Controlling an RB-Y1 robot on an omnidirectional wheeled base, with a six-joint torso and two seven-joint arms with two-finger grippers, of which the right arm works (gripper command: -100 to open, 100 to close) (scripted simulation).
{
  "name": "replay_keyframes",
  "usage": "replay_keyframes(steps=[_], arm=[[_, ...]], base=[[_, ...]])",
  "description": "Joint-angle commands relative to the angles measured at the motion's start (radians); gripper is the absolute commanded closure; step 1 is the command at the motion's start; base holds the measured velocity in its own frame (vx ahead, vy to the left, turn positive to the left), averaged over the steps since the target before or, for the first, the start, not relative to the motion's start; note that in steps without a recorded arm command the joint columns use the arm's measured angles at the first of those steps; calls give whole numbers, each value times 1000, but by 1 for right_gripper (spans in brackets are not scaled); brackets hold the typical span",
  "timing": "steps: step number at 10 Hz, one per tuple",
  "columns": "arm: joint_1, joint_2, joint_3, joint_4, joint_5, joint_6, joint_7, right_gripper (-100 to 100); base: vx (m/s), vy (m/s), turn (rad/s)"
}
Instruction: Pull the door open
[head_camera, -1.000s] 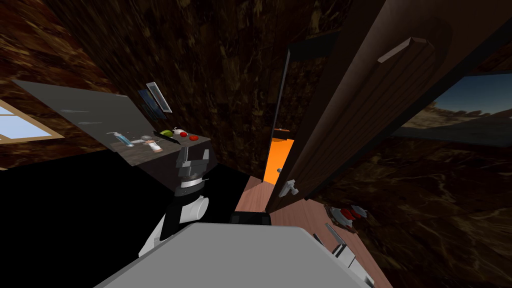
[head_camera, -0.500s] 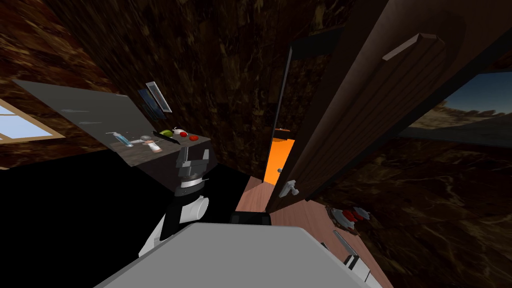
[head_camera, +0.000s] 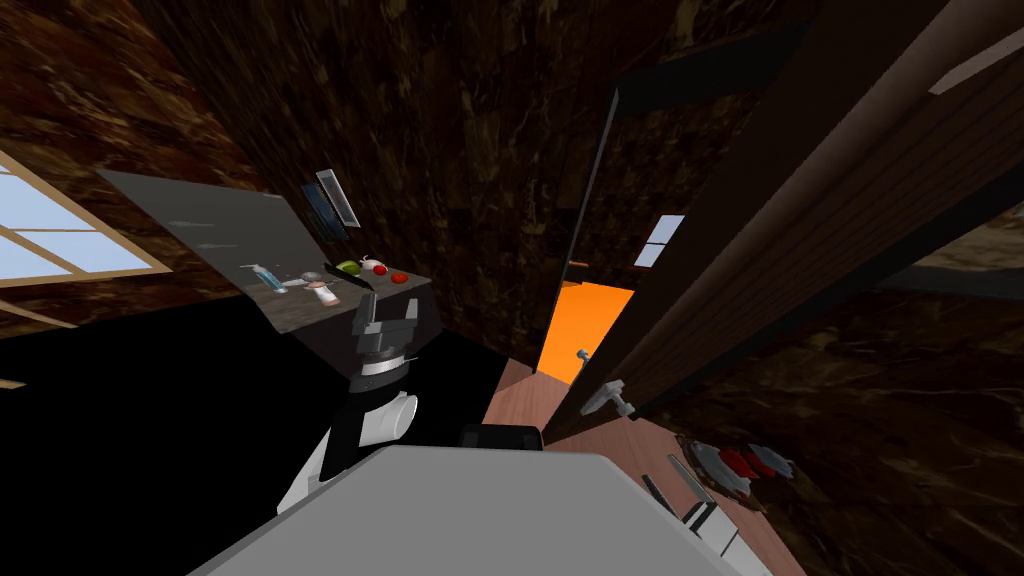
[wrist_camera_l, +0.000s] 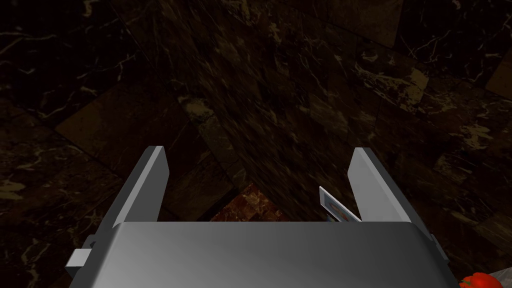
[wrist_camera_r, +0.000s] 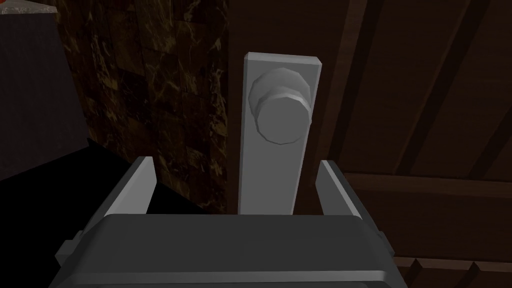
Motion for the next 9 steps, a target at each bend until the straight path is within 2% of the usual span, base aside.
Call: replay_keyframes(steps=[1,4,5,6,9], arm=[[-3,-3,-7,0,-11,8,-7,-100],[-9,-6,-18,2,-28,22,-18,-100],[-8,-4,-15,1,-24,18,-15,-100],[-8,-4,-15,1,-24,18,-15,100],[-8,-4,-15,1,-24,18,-15,100]], base=[[228,71,65],[190,10,70],[79,-2,15],[-8,-4,-9],[-18,-9,6]])
